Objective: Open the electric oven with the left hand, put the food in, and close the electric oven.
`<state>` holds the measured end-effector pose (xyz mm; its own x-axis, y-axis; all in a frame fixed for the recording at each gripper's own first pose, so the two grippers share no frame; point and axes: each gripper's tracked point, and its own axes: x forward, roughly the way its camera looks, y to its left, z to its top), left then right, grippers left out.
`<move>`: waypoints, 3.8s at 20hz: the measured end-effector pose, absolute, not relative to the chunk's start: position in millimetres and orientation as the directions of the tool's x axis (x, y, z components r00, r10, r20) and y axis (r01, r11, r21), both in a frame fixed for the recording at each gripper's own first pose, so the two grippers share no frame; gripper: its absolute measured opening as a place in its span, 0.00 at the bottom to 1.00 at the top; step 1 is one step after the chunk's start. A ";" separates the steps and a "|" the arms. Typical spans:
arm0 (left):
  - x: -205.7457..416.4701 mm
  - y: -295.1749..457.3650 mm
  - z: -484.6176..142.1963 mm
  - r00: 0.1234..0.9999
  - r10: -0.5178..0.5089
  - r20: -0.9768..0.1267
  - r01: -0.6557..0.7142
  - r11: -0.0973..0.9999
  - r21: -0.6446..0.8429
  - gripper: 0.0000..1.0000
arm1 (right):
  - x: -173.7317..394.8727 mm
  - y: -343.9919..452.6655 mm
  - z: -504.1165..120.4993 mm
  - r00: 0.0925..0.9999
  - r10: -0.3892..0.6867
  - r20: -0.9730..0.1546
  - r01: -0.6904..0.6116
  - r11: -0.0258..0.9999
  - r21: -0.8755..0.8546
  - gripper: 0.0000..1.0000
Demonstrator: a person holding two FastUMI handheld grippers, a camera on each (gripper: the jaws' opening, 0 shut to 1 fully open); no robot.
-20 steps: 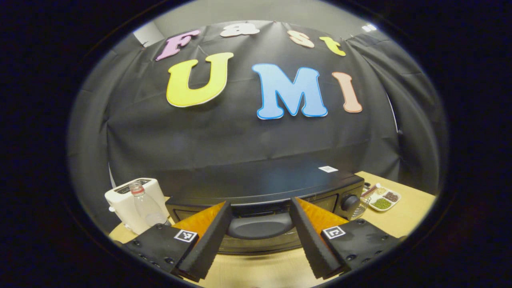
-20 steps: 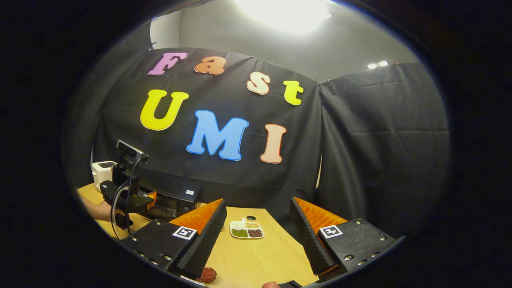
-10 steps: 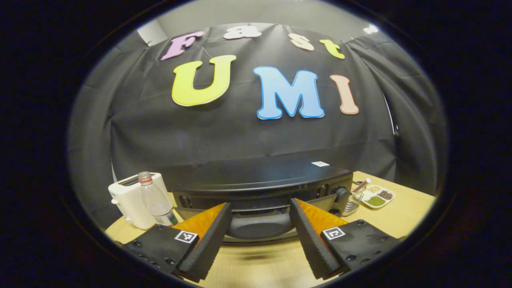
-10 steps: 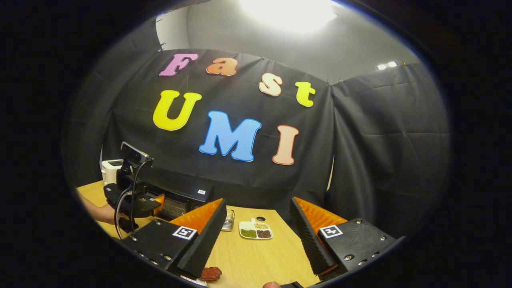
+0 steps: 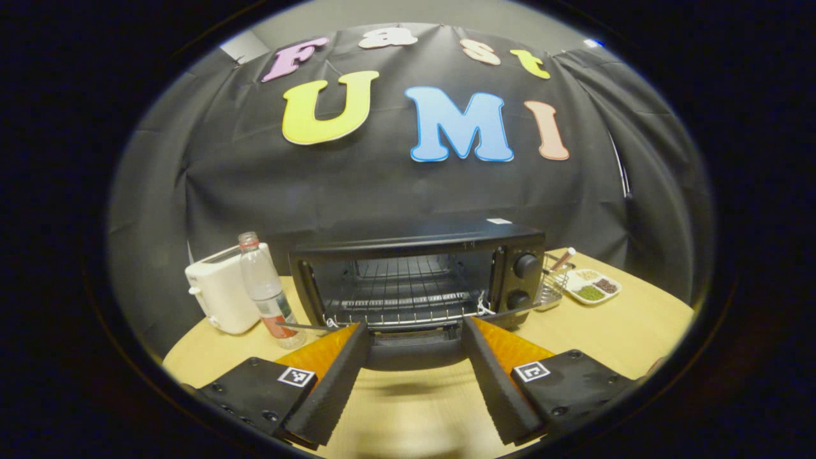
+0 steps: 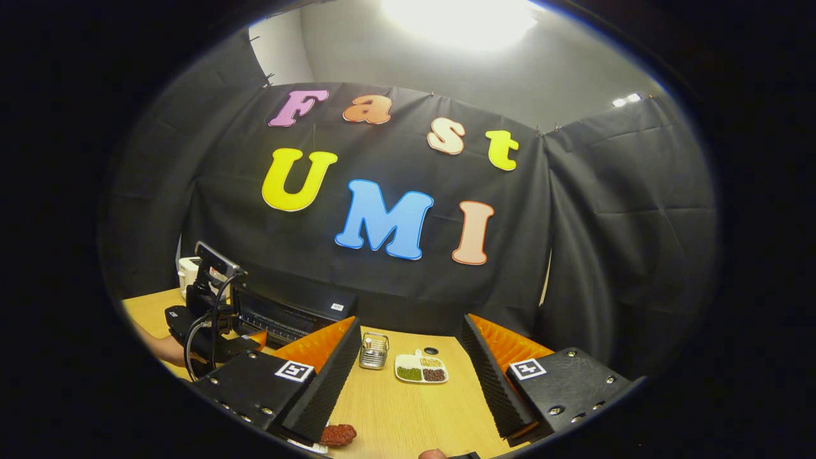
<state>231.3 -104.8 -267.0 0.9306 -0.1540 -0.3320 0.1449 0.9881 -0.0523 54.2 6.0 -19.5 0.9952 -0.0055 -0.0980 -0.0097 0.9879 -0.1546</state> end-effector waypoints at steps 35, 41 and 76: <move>78.2 -16.7 -68.7 0.996 0.043 -0.075 -0.046 0.998 -0.040 1.00 | 26.3 64.6 -259.6 0.626 0.436 -0.646 -0.226 0.895 0.385 0.97; 61.9 -6.3 -77.2 0.992 0.075 -0.102 -0.080 0.996 -0.050 1.00 | 10.1 75.7 -292.5 0.507 0.498 -0.703 -0.068 0.837 0.543 0.98; 106.1 67.8 -106.1 0.987 0.104 -0.121 -0.114 0.991 -0.076 1.00 | 120.6 173.6 -184.2 0.636 0.622 -0.456 0.101 0.520 0.848 0.12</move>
<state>106.1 67.8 -106.1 0.9872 0.1041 -0.1212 -0.1138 0.9906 -0.0762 120.6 173.6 -184.2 0.6362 0.6220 -0.4564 0.1007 0.5196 0.8485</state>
